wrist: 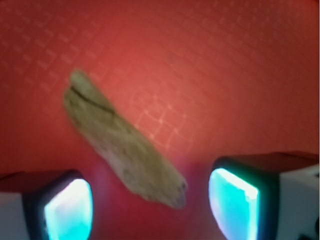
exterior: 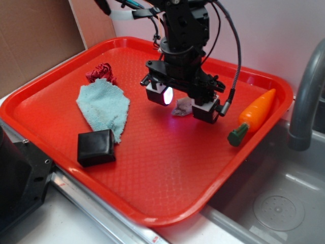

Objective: Grab the wood chip.

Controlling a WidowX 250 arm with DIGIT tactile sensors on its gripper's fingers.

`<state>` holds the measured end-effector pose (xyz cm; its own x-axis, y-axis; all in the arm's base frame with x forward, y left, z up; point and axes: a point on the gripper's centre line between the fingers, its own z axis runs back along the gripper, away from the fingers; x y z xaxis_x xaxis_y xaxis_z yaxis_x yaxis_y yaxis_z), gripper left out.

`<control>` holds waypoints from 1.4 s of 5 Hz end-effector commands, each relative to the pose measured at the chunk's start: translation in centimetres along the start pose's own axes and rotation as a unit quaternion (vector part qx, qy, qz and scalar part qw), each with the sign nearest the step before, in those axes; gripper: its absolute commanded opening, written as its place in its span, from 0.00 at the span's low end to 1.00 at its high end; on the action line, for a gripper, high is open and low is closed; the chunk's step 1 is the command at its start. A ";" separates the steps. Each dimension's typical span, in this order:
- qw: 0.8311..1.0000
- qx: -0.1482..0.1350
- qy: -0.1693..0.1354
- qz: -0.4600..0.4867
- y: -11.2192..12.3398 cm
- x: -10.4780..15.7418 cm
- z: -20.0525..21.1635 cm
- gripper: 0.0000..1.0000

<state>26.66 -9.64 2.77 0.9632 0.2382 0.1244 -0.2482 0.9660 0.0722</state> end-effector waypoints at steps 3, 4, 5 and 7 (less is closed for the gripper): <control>0.999 -0.030 -0.017 -0.015 -1.0 1.2 -0.7 0.00; 0.999 -0.029 -0.023 -0.016 -0.2 0.1 2.1 0.00; 0.999 -0.036 0.016 -0.017 1.5 -0.5 5.3 0.00; 0.997 -0.080 -0.002 -0.007 9.6 -2.5 13.6 0.00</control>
<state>19.85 -2.55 15.78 0.9701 0.2275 0.0844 -0.2218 0.9724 -0.0718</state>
